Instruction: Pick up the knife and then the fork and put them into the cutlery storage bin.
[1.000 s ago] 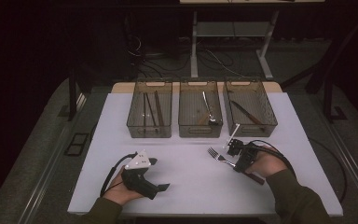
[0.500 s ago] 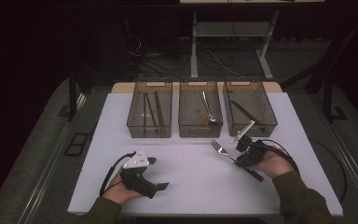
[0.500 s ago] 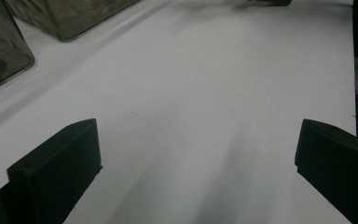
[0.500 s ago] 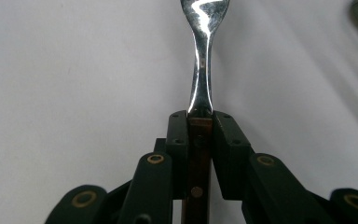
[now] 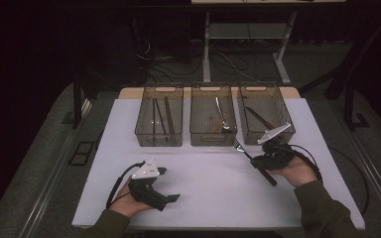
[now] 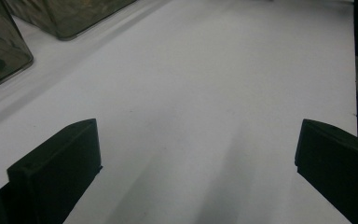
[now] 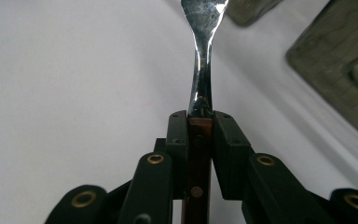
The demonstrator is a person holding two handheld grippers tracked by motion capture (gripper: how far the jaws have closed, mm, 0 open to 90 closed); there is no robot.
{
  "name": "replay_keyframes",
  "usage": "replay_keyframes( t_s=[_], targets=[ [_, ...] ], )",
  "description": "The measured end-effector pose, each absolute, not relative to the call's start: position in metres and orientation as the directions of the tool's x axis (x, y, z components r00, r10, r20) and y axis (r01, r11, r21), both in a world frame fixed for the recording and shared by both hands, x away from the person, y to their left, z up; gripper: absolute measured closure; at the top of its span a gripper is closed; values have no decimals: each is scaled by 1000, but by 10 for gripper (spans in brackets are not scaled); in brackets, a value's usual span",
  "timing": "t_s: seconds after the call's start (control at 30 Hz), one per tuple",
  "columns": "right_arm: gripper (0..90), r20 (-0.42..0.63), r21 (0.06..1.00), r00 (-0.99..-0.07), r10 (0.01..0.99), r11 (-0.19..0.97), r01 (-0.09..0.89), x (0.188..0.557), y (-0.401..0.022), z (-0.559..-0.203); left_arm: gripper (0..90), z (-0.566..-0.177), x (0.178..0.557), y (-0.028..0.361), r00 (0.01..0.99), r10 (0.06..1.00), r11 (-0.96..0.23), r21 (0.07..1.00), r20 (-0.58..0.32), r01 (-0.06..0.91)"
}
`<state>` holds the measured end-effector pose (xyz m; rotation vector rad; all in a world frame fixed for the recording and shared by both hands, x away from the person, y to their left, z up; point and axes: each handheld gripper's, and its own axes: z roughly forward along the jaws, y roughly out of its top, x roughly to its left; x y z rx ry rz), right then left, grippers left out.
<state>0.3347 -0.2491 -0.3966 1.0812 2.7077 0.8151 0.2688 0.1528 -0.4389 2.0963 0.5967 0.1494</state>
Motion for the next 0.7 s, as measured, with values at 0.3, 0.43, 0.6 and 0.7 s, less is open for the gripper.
replay_keyframes(
  t_s=[0.3, 0.43, 0.6, 0.7],
  targets=[
    [771, 113, 646, -707, 698, 489, 586, 334, -262, -387, 0, -439, 269, 153, 874, 471, -458, 814, -120, 358],
    [771, 102, 681, -699, 708, 462, 568, 334, -267, -385, 0, -439, 269, 153, 874, 471, -458, 814, -120, 359],
    [771, 111, 727, -677, 728, 405, 554, 333, -274, -379, 0, -439, 269, 153, 873, 473, -458, 813, -120, 360],
    [771, 119, 755, -664, 738, 367, 543, 334, -279, -375, 0, -439, 269, 153, 874, 472, -461, 812, -118, 359]
  ],
)
